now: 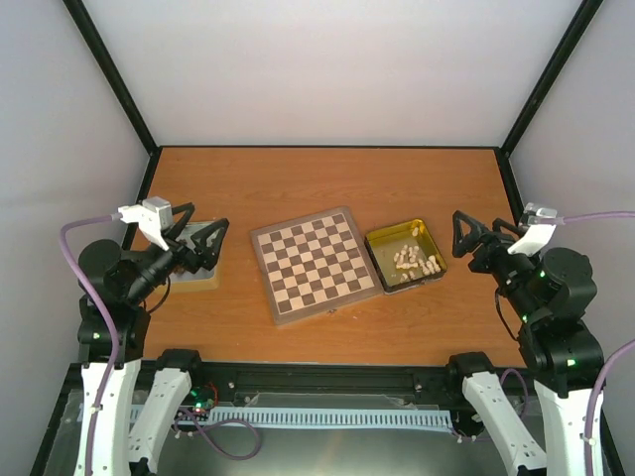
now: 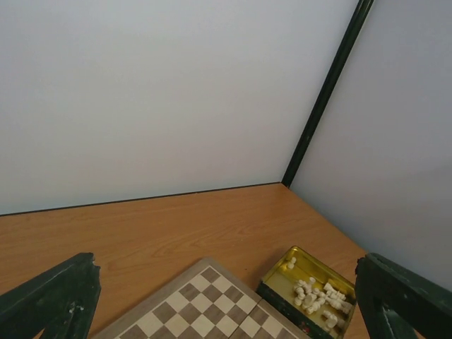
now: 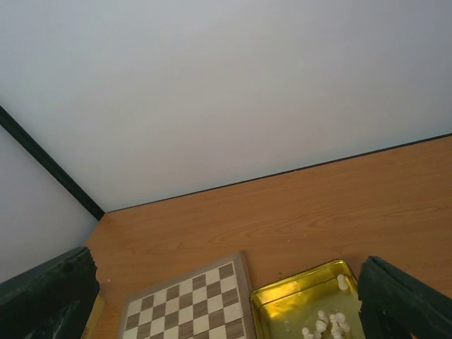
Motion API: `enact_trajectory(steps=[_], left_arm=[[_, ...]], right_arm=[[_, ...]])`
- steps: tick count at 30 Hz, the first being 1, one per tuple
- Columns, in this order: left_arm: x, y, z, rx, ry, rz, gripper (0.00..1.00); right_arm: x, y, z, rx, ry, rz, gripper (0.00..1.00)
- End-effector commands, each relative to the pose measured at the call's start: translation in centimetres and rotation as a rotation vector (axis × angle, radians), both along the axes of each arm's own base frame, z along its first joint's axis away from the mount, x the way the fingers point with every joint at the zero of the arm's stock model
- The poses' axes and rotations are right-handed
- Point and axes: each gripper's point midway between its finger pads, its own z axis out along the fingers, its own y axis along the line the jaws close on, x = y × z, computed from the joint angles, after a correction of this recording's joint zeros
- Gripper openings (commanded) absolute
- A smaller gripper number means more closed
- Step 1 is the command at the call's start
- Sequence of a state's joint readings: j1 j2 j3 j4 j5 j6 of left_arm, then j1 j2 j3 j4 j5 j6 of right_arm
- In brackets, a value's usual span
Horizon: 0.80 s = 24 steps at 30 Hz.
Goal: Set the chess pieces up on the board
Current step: Pick up the chess piece from the storage box.
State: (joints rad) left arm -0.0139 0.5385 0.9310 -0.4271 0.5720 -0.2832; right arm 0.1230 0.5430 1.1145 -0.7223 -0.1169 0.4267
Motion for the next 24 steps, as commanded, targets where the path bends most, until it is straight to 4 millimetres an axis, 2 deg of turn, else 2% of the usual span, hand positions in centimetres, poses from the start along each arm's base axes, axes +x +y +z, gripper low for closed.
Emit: enact_trajectory(steps=[1, 8, 12, 17, 20, 24], left_arm=[[-1.2, -0.5, 1.5, -0.038, -0.016, -0.043, 1.0], [-0.5, -0.3, 0.7, -0.077, 0.019, -0.027, 1.0], [1.0, -0.7, -0.9, -0.116, 0.065, -0.056, 1.0], [2.7, -2.9, -2.9, -0.121, 0.093, -0.226, 1.0], [3.9, -3.4, -4.4, -0.145, 0.123, -0.262, 1.0], [5.2, -4.0, -5.7, -0.117, 0.123, -0.285, 1.0]], right_arm=[[-0.7, 0.4, -0.8, 0.02, 0.029, 0.03, 1.0], [0.0, 2.4, -2.6, 0.06, 0.092, 0.134, 0.99], [1.5, 3.7, -4.9, 0.084, 0.149, 0.201, 0.99], [4.2, 5.1, -8.9, 0.117, 0.239, 0.262, 0.94], [6.1, 4.8, -12.1, 0.112, 0.329, 0.225, 0.87], [8.0, 3.4, -16.7, 0.059, 0.501, 0.124, 0.74]])
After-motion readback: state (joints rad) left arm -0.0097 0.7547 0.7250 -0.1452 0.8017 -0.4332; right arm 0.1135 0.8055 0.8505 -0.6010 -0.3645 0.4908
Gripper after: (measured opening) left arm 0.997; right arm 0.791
